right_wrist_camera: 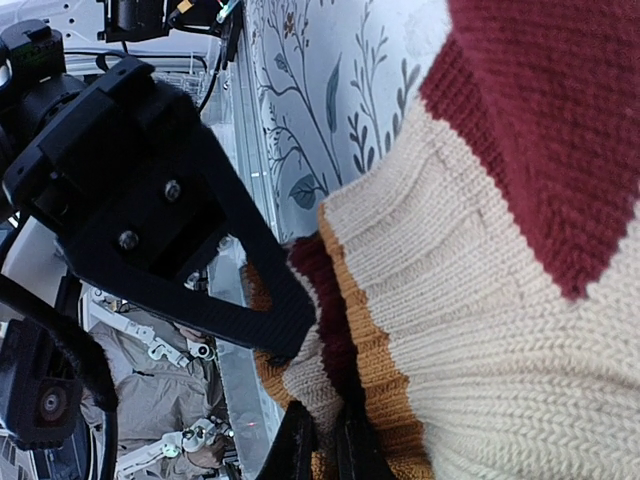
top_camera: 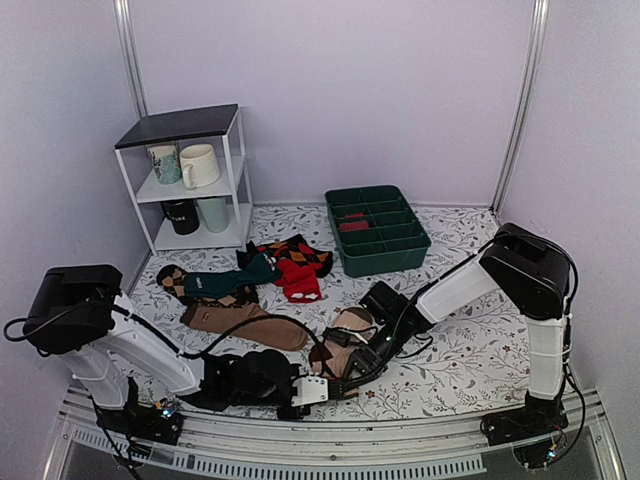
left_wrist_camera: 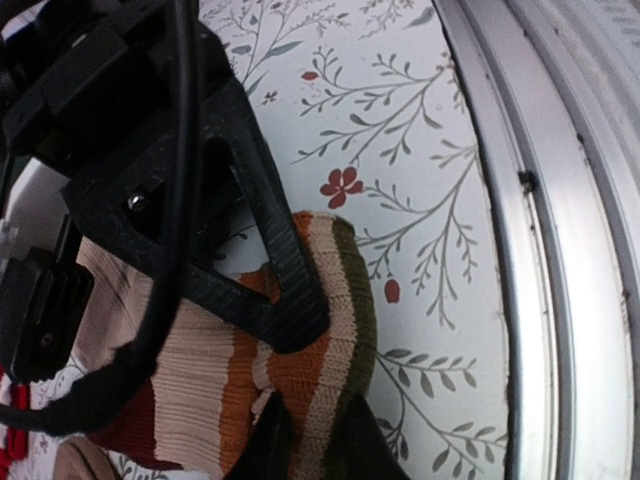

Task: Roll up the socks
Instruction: Roll a pair of socks at the center of the board.

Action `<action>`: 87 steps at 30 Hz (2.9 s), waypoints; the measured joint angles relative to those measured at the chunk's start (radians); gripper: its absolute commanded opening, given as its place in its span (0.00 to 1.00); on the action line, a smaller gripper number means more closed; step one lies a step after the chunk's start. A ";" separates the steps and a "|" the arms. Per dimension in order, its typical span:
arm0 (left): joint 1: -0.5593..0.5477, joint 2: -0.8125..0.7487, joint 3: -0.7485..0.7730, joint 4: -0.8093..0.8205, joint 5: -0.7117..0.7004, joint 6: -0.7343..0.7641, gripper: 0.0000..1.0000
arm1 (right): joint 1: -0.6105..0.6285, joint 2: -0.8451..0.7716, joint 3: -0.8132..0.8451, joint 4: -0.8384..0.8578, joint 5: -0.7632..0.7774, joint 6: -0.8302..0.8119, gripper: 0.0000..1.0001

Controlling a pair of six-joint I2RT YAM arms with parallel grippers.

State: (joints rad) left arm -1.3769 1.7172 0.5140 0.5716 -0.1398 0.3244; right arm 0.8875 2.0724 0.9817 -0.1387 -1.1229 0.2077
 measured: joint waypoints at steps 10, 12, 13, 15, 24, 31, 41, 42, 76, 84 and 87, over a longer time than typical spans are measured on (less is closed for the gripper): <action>0.021 0.003 0.015 -0.014 0.055 -0.156 0.00 | -0.004 -0.065 -0.047 0.060 0.051 0.037 0.31; 0.038 0.003 0.017 -0.016 0.088 -0.203 0.00 | 0.001 -0.118 -0.063 0.071 0.129 0.029 0.36; 0.049 0.003 0.018 -0.016 0.108 -0.227 0.00 | 0.004 -0.151 -0.073 0.080 0.191 0.020 0.39; 0.071 0.003 0.019 -0.017 0.153 -0.272 0.00 | 0.006 -0.212 -0.102 0.109 0.289 0.002 0.42; 0.150 0.037 0.034 -0.004 0.323 -0.451 0.00 | 0.009 -0.531 -0.460 0.544 0.566 -0.159 0.51; 0.193 0.063 0.061 -0.013 0.428 -0.531 0.00 | 0.107 -0.620 -0.692 0.795 0.652 -0.373 0.51; 0.227 0.078 0.065 -0.006 0.513 -0.591 0.00 | 0.205 -0.584 -0.694 0.895 0.746 -0.543 0.50; 0.228 0.078 0.064 -0.003 0.515 -0.595 0.00 | 0.206 -0.571 -0.691 0.895 0.743 -0.549 0.50; 0.251 0.042 -0.021 0.067 0.546 -0.607 0.31 | 0.242 -0.305 -0.440 0.749 0.774 -0.448 0.01; 0.201 -0.158 -0.069 -0.137 0.327 -0.541 0.32 | 0.251 -0.289 -0.311 0.550 0.716 -0.371 0.00; 0.144 -0.286 -0.090 -0.218 0.222 -0.467 0.27 | 0.249 -0.274 -0.227 0.410 0.668 -0.330 0.00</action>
State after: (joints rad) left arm -1.2331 1.4311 0.4240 0.3534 0.0822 -0.1425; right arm 1.1370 1.7981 0.7551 0.2710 -0.4553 -0.1223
